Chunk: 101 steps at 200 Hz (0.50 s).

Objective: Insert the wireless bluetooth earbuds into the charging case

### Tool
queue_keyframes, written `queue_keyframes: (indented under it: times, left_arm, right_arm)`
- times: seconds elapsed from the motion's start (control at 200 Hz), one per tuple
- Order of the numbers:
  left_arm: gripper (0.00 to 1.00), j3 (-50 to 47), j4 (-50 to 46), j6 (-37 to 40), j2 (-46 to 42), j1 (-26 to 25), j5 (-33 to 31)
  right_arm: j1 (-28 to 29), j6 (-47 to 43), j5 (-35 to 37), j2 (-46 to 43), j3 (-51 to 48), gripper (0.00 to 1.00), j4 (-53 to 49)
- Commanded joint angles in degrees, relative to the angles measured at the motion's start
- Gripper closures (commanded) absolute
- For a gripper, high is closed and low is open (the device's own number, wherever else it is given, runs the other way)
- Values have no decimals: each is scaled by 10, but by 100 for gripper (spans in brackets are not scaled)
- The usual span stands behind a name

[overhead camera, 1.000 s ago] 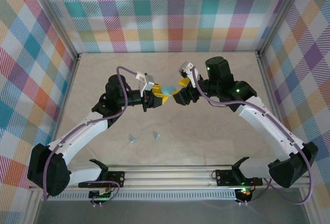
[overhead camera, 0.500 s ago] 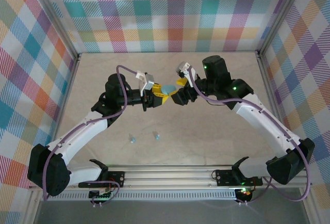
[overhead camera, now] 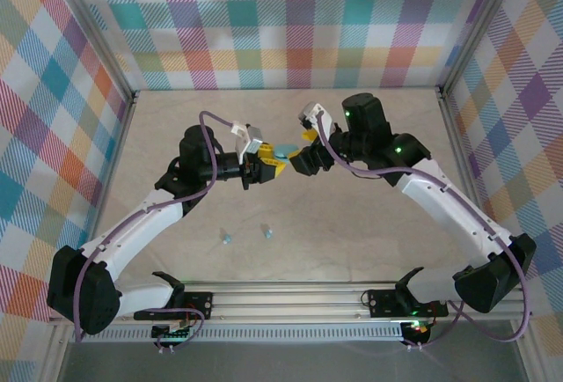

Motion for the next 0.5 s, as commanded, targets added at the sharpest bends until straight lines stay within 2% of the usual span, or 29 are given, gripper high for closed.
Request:
queue_keyframes:
  times: [0.0, 0.5]
  left_arm:
    - [92, 6, 2, 12, -18, 0, 23]
    - [93, -18, 27, -5, -18, 7, 9]
  right_arm:
    - [-4, 12, 33, 5, 21, 27, 19]
    - [-11, 49, 59, 49, 59, 27, -12]
